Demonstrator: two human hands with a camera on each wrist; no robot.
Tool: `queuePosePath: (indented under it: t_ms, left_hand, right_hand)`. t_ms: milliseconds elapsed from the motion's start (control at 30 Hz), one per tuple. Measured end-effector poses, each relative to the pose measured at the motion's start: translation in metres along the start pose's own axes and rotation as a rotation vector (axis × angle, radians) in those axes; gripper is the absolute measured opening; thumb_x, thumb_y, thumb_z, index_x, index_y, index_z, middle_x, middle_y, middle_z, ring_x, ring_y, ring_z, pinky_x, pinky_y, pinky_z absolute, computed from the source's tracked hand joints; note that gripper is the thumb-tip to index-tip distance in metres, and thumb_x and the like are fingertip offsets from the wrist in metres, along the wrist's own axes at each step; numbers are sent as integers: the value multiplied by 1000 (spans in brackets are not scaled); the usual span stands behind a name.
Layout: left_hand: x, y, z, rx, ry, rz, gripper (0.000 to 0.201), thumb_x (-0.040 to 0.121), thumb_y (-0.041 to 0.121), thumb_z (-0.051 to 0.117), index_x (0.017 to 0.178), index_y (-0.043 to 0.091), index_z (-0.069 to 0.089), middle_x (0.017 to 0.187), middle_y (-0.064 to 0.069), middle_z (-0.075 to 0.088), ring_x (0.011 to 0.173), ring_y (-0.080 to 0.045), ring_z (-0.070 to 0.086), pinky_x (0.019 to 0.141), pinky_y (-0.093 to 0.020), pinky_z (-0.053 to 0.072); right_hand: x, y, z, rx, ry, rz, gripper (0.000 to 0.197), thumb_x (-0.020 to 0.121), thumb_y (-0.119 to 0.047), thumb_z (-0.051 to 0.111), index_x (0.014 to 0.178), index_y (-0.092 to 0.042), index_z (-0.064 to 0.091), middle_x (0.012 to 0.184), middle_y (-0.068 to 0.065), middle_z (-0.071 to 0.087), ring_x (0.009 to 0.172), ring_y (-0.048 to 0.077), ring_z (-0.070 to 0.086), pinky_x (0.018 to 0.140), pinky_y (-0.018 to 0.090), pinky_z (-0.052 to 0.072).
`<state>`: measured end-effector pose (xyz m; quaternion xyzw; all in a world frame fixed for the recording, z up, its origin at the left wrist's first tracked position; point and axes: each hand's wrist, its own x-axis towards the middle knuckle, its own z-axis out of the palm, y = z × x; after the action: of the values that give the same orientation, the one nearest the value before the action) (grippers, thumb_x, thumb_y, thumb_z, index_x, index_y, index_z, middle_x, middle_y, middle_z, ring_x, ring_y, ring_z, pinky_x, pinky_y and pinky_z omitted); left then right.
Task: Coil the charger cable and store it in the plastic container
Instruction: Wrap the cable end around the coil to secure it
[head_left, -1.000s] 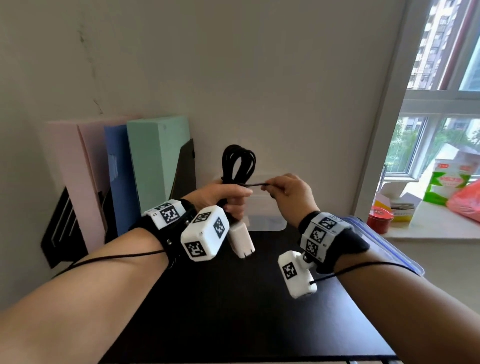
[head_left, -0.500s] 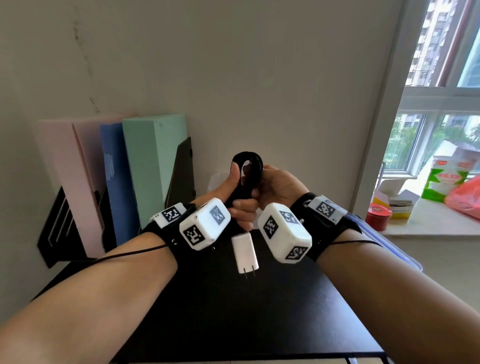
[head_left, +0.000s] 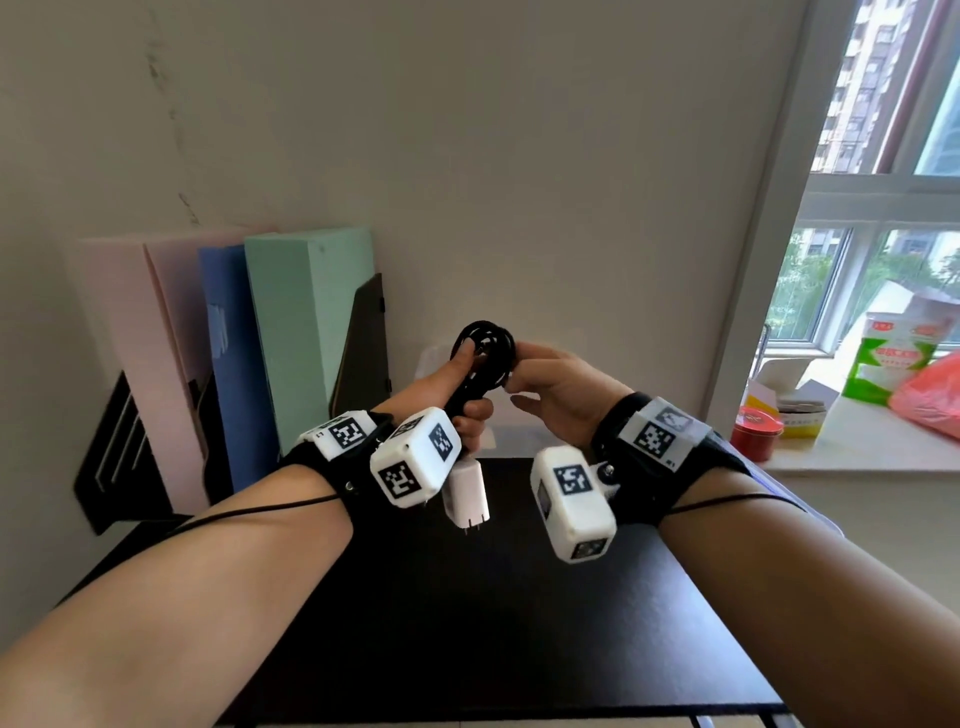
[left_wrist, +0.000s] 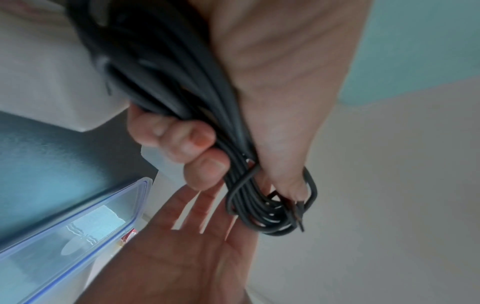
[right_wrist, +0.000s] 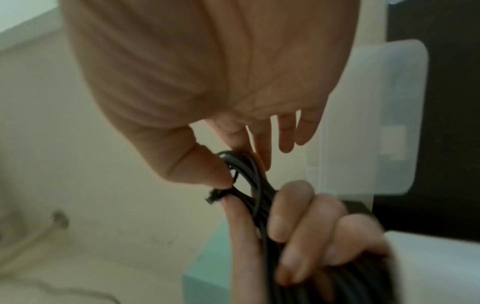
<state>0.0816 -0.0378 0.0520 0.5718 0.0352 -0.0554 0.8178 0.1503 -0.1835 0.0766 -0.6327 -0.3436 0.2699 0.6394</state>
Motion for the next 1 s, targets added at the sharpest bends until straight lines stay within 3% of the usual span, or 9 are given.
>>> queuePosePath:
  t_ms: [133, 233, 300, 367, 467, 700, 767, 900, 1000]
  left_hand:
    - [2, 3, -3, 29, 52, 33, 47, 87, 60, 39, 70, 18, 51, 48, 5, 43, 33, -6, 37, 44, -19, 31]
    - [6, 2, -4, 74, 66, 31, 59, 89, 59, 38, 50, 19, 55, 44, 5, 42, 33, -6, 36, 44, -19, 31]
    - [7, 2, -3, 122, 76, 19, 58, 89, 59, 38, 49, 20, 53, 44, 5, 41, 33, -6, 36, 44, -19, 31]
    - [8, 2, -1, 138, 103, 12, 51, 88, 59, 41, 58, 19, 51, 45, 5, 42, 33, -6, 37, 45, -18, 32]
    - [7, 3, 3, 146, 132, 14, 45, 89, 57, 43, 65, 18, 46, 46, 4, 43, 32, -6, 38, 43, -18, 32]
    - [5, 3, 8, 212, 172, -13, 43, 90, 57, 39, 77, 17, 46, 41, 4, 43, 28, -6, 37, 35, -15, 31]
    - [6, 3, 11, 206, 176, -3, 42, 91, 56, 38, 78, 17, 44, 42, 5, 43, 28, -5, 38, 35, -15, 32]
    - [7, -2, 16, 284, 253, 66, 41, 93, 51, 41, 74, 16, 45, 54, 3, 42, 31, -4, 39, 36, -15, 32]
    - [11, -6, 11, 368, 317, 52, 46, 86, 61, 45, 74, 16, 49, 52, 4, 44, 35, -7, 39, 41, -19, 34]
  right_hand:
    - [-1, 2, 4, -296, 11, -79, 45, 81, -24, 69, 123, -16, 55, 112, -5, 62, 106, 9, 54, 98, 25, 39]
    - [2, 9, 12, -685, 259, -191, 73, 74, -41, 74, 136, -20, 42, 129, -4, 52, 118, 13, 48, 101, 29, 39]
    - [4, 14, 16, -790, 409, -326, 78, 70, -41, 76, 135, -22, 38, 133, -3, 45, 122, 15, 45, 98, 26, 41]
    - [3, 15, 17, -860, 527, -446, 60, 70, -35, 76, 121, -22, 46, 121, -6, 46, 113, 13, 47, 82, 14, 40]
    - [1, 13, 18, -1059, 542, -560, 34, 73, -31, 74, 100, -16, 60, 111, -2, 50, 105, 16, 47, 80, 27, 47]
    - [4, 5, 13, -1321, 451, -546, 19, 90, -28, 55, 103, -17, 63, 103, -1, 63, 103, 20, 54, 84, 30, 42]
    - [4, 5, 17, -1415, 454, -501, 19, 94, -26, 46, 105, -15, 58, 101, 1, 63, 97, 22, 57, 77, 30, 42]
    - [2, 6, 21, -1131, 486, -312, 15, 92, -20, 44, 97, -8, 52, 82, 4, 58, 72, 23, 54, 58, 29, 40]
    - [0, 4, 22, -804, 529, -201, 15, 87, -19, 49, 95, -11, 59, 80, 1, 61, 74, 18, 56, 56, 17, 39]
